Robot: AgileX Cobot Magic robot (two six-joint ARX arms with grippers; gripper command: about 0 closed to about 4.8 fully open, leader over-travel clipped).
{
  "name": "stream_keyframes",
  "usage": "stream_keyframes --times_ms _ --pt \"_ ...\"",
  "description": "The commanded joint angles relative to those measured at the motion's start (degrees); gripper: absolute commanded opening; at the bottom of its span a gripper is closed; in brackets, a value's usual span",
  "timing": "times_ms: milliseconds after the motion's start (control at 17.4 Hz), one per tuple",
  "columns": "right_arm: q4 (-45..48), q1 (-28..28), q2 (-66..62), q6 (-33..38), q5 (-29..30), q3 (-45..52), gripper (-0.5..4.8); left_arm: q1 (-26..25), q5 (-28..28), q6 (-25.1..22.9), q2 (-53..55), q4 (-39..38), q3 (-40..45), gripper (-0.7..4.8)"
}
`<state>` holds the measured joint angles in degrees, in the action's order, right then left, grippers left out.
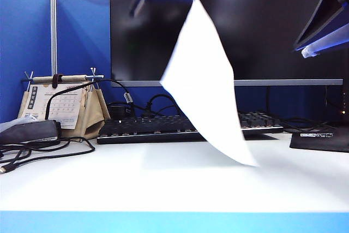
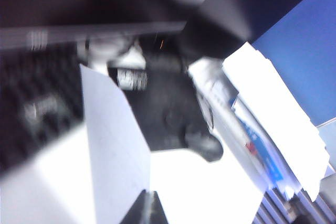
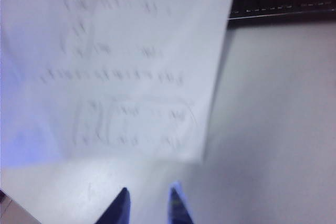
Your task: Put a wrinkled paper upside down.
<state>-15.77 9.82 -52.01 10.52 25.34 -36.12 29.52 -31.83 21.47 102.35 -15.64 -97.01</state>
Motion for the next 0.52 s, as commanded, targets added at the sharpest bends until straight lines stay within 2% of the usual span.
stream_keyframes --times_ms 58,173,288,518 --pt "0.70 -0.02 -0.20 -0.07 0.07 -0.37 0.99 0.33 0.11 -4.22 -0.17 -6.82 -5.73 -0.05" --pt "1.03 -0.07 -0.22 -0.07 0.02 -0.37 0.99 2.56 1.38 -7.58 -0.17 -10.91 -5.77 -0.05" --pt "1.07 -0.11 -0.17 -0.11 0.02 -0.42 0.99 7.61 8.48 -16.20 -0.15 -18.25 -5.77 -0.05" --pt "1.07 -3.41 0.04 -0.35 0.28 -0.44 0.99 18.29 18.91 -25.57 0.00 -22.86 -5.75 -0.05"
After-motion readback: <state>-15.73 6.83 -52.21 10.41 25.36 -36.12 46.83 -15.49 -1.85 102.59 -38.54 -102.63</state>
